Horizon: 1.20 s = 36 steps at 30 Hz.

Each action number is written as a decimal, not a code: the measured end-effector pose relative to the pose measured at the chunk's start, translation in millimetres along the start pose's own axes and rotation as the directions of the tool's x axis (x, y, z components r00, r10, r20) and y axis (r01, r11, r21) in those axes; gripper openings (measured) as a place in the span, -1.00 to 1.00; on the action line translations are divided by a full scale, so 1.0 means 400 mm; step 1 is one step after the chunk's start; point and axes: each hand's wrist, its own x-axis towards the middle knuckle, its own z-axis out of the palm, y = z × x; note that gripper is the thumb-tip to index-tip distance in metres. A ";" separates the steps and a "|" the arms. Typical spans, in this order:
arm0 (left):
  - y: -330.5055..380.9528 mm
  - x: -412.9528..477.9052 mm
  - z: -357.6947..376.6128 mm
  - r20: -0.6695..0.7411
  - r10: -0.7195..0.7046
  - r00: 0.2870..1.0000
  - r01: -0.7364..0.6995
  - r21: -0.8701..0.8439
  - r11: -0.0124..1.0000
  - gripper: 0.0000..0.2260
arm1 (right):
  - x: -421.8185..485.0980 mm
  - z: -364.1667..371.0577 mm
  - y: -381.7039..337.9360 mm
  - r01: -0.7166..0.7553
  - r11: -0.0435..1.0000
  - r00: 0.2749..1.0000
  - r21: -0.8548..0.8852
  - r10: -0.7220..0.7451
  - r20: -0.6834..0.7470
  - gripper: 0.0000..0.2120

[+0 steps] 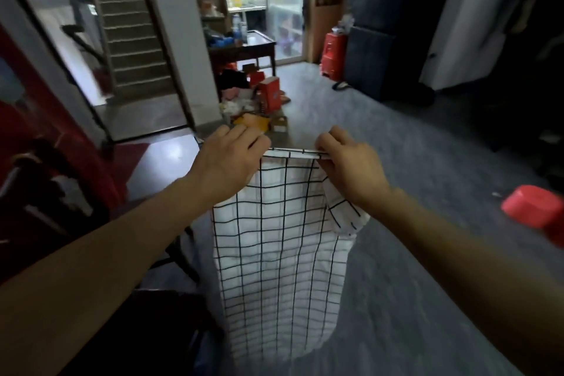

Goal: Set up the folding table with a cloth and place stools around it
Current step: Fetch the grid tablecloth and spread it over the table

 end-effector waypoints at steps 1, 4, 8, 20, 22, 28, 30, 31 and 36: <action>0.025 0.035 0.015 -0.027 0.017 0.999 -0.018 -0.038 0.999 -0.90 | -0.016 -0.017 0.032 -0.032 0.999 0.999 -0.020 0.032 0.001 -0.87; 0.101 0.140 0.074 -0.082 0.067 0.994 -0.080 -0.162 0.984 -0.92 | -0.067 -0.068 0.129 -0.130 0.988 0.991 -0.079 0.130 -0.002 -0.89; 0.194 0.276 0.153 -0.148 0.153 0.977 -0.191 -0.287 0.939 -0.90 | -0.136 -0.131 0.234 -0.252 0.949 0.968 -0.190 0.251 -0.031 -0.87; 0.528 0.574 0.182 -0.398 0.323 0.859 -0.499 -0.503 0.706 -0.86 | -0.422 -0.278 0.353 -0.678 0.645 0.735 -0.352 0.615 -0.286 -0.74; 0.598 0.622 0.169 -0.434 0.347 0.831 -0.542 -0.495 0.679 -0.85 | -0.472 -0.308 0.381 -0.723 0.592 0.690 -0.355 0.646 -0.328 -0.73; 0.807 0.769 0.138 -0.503 0.399 0.767 -0.631 -0.479 0.610 -0.83 | -0.611 -0.390 0.517 -0.794 0.505 0.607 -0.337 0.675 -0.420 -0.75; 0.889 0.828 0.127 -0.528 0.427 0.734 -0.670 -0.460 0.583 -0.83 | -0.663 -0.424 0.581 -0.810 0.485 0.586 -0.328 0.680 -0.440 -0.75; 0.931 0.861 0.120 -0.541 0.439 0.717 -0.688 -0.452 0.567 -0.84 | -0.689 -0.443 0.616 -0.820 0.473 0.572 -0.322 0.685 -0.451 -0.76; 1.140 1.029 0.075 -0.587 0.489 0.645 -0.758 -0.410 0.507 -0.86 | -0.818 -0.547 0.768 -0.869 0.390 0.494 -0.303 0.711 -0.500 -0.79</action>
